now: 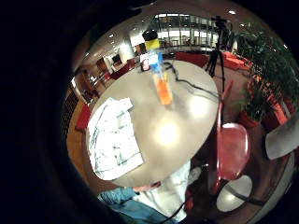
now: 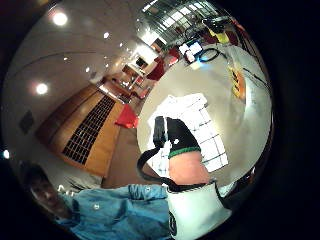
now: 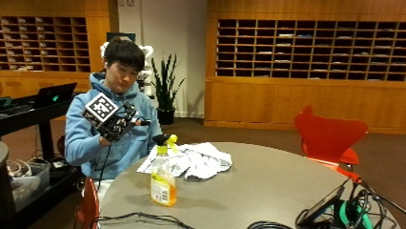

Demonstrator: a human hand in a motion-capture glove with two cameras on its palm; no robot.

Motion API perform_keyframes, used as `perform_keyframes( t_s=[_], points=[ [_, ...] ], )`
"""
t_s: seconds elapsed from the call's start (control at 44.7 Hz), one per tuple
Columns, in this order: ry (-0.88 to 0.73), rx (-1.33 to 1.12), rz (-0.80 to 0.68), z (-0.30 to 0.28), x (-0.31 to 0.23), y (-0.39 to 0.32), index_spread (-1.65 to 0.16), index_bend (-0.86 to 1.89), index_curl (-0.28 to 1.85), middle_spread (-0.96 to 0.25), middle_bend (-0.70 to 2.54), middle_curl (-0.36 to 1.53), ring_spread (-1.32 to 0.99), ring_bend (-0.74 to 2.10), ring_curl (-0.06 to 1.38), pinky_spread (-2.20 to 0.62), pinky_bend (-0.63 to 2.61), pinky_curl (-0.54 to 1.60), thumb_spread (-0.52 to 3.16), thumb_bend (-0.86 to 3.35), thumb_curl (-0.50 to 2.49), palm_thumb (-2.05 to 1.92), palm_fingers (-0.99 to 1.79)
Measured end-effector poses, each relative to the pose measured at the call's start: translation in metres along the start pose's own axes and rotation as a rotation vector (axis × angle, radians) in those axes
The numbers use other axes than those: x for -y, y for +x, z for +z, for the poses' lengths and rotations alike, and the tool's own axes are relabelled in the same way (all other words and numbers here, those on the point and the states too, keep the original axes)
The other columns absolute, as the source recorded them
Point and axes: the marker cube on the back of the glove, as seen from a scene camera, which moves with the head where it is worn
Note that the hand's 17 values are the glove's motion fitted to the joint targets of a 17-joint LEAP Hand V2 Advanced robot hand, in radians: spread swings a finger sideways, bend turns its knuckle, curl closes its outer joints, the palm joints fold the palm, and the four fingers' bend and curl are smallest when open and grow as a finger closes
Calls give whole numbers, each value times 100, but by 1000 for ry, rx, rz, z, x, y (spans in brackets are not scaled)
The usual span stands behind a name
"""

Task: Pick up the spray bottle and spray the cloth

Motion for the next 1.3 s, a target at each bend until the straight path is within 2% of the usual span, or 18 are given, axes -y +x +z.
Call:
perform_keyframes(
  t_s=[0.179,0.425,0.738,0.872,0.984,1.118,1.229,1.296],
  points=[
    [54,-12,64,8,7,11,-20,13,23,10,21,27,16,32,21,22,42,29,106,2,34,61,8],
    [114,105,144,31,19,27,-19,12,22,12,20,29,16,35,23,23,44,31,105,-2,37,63,6],
    [169,148,200,61,58,49,-18,12,21,13,20,30,17,39,25,24,48,34,104,-3,38,62,3],
    [183,203,353,74,76,58,-18,11,20,14,21,31,17,42,26,24,49,34,103,-3,38,61,5],
    [216,284,415,86,95,70,-16,11,20,15,22,32,16,44,27,24,50,34,103,-3,39,61,9],
    [129,386,389,99,97,77,-15,10,19,14,25,33,15,48,28,23,51,34,103,-2,39,64,16],
    [277,427,499,112,122,89,-14,9,18,13,27,34,15,50,29,23,51,35,102,-2,40,65,19],
    [302,449,521,115,126,92,-13,9,18,13,27,34,14,52,30,23,51,35,101,-2,40,66,19]
  ],
)
